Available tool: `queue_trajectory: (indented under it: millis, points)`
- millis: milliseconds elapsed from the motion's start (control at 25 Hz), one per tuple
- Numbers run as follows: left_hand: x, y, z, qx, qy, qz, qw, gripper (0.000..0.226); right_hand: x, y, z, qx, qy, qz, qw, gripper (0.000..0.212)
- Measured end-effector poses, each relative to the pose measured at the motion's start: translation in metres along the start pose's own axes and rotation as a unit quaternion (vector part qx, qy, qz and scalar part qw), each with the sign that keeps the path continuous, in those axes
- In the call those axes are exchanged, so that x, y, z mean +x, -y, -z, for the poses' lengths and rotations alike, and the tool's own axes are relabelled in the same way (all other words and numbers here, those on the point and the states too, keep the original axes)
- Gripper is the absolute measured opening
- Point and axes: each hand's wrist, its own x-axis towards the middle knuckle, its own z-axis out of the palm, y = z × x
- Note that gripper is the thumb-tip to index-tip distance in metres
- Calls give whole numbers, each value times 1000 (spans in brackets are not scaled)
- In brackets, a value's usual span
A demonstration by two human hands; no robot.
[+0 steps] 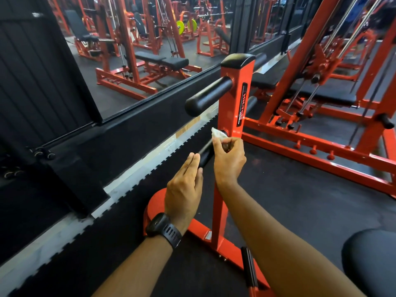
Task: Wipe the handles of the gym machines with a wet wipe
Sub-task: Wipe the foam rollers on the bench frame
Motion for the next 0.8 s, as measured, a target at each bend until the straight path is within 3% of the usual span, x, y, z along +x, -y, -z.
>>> queue_trajectory:
  millis: [120,520,800]
  points:
    - [0,0,0,-1,5,11,1000,39,0,-1,-8,-23,-22,7,999,23]
    - [-1,-3,1,14,10,11,1000,41,-19,-1,0,14,44,-26,999,26]
    - [-1,-7,3,14,13,29,999,40,-35,2,3,163,70,-169,969,7]
